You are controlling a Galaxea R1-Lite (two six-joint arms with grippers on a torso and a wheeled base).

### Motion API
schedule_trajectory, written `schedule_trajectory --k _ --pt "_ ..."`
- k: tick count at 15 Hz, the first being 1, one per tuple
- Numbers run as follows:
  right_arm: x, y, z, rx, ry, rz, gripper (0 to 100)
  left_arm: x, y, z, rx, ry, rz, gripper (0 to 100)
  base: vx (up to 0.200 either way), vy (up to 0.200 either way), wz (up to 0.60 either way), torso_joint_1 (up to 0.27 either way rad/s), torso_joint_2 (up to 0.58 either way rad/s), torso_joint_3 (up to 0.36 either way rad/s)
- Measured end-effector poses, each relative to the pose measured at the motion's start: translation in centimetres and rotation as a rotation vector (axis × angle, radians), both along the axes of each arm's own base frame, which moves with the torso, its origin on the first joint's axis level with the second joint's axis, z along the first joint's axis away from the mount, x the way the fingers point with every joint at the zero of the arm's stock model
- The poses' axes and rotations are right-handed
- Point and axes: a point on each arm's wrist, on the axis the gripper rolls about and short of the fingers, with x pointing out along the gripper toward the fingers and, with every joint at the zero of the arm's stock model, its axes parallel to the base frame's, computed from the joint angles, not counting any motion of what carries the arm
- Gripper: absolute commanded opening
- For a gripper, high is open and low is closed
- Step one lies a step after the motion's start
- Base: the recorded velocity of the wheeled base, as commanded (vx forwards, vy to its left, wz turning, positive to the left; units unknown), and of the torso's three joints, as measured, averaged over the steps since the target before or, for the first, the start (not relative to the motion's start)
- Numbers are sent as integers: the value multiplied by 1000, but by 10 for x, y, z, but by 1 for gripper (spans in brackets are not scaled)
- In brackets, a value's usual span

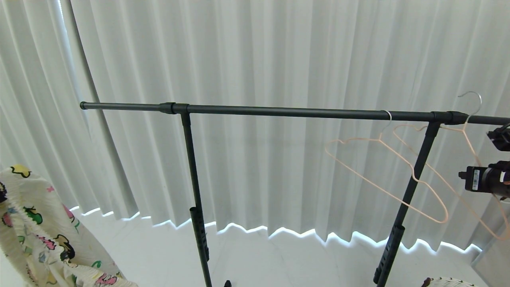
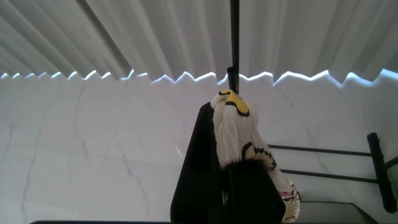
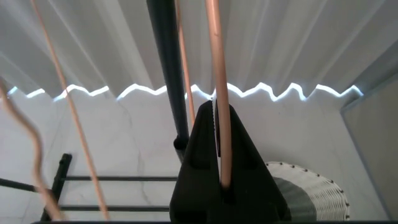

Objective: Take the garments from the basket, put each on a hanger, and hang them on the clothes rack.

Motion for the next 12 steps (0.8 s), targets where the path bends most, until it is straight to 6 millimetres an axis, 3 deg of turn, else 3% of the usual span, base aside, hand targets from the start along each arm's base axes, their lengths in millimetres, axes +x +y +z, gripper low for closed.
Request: schedule_trajectory --k 1,12 --pt "-7 0 1 -3 -2 -6 0 0 0 0 1 0 -1 0 0 0 0 0 0 0" --pt "-86 16 -1 -44 -1 7 0 3 2 -1 60 16 -1 0 -200 0 0 1 2 4"
